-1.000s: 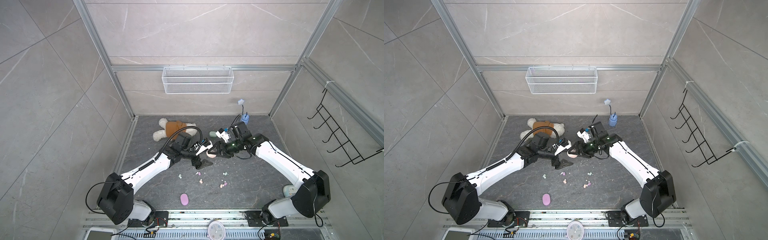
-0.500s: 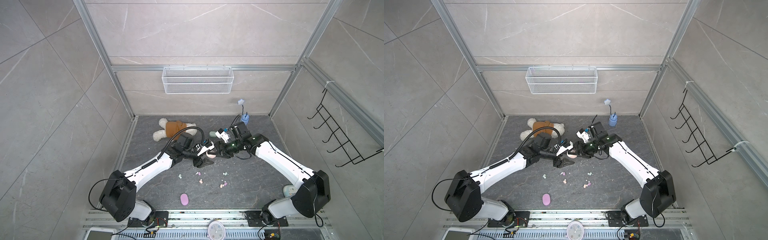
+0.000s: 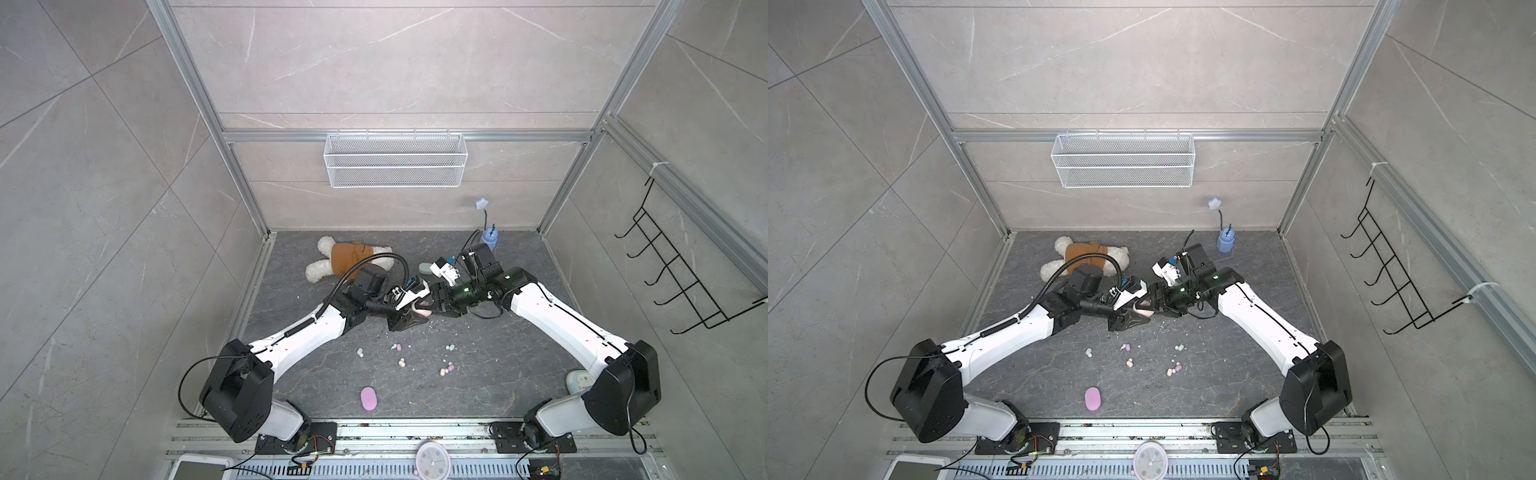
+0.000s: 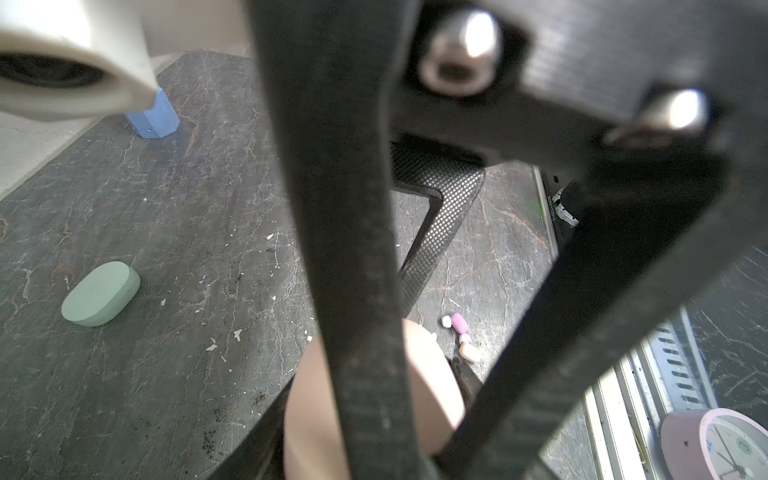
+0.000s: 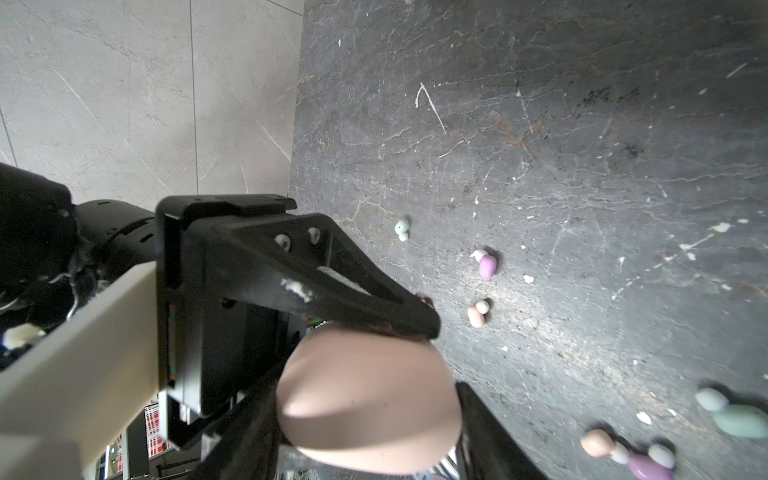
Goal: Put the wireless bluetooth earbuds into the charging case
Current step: 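Close the left gripper on the pink case held by the right gripper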
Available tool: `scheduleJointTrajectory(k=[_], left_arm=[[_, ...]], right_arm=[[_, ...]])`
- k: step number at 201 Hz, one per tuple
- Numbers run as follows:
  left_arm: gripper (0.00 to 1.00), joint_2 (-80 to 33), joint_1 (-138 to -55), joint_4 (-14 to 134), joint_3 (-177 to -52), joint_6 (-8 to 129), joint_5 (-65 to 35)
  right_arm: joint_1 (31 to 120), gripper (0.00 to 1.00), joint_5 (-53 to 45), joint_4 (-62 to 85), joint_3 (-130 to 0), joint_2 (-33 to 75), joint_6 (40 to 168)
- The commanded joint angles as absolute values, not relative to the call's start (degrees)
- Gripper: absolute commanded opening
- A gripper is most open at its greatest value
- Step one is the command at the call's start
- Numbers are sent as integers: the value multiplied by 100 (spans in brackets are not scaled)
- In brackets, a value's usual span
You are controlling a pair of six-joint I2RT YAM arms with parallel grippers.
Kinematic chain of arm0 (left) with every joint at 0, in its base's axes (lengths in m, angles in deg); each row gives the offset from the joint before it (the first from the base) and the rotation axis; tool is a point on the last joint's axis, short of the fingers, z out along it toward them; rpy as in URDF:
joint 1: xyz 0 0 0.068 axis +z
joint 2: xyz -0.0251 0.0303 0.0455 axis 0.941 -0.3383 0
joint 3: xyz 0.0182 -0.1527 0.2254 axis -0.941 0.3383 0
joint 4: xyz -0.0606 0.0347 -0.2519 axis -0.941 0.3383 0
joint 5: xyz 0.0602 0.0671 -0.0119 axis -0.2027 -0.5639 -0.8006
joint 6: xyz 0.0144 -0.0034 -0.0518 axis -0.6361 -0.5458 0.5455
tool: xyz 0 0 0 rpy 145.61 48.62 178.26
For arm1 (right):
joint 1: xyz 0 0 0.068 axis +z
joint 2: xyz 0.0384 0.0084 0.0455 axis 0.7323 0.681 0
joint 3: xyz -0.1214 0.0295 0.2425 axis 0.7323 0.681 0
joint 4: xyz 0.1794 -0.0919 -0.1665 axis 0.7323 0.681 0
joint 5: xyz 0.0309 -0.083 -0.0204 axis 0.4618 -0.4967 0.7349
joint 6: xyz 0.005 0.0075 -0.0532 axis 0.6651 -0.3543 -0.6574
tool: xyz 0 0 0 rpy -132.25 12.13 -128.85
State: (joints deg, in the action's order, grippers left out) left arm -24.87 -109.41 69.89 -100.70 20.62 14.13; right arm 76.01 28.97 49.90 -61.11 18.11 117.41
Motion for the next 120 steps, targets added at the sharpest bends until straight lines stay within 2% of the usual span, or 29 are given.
scheduleJointTrajectory(k=[1,42,120], left_arm=[[50,-2469,-11036,6865,-10214,1964,1580],[47,-2462,-11048,6949,-10223,1897,1580],[49,-2427,-11079,7101,-10222,1756,1597]], right_arm=[[7631,48,2936,4910,-6184,1696,11721],[7629,48,2928,4924,-6213,1703,11729],[7621,48,2910,4931,-6244,1679,11778]])
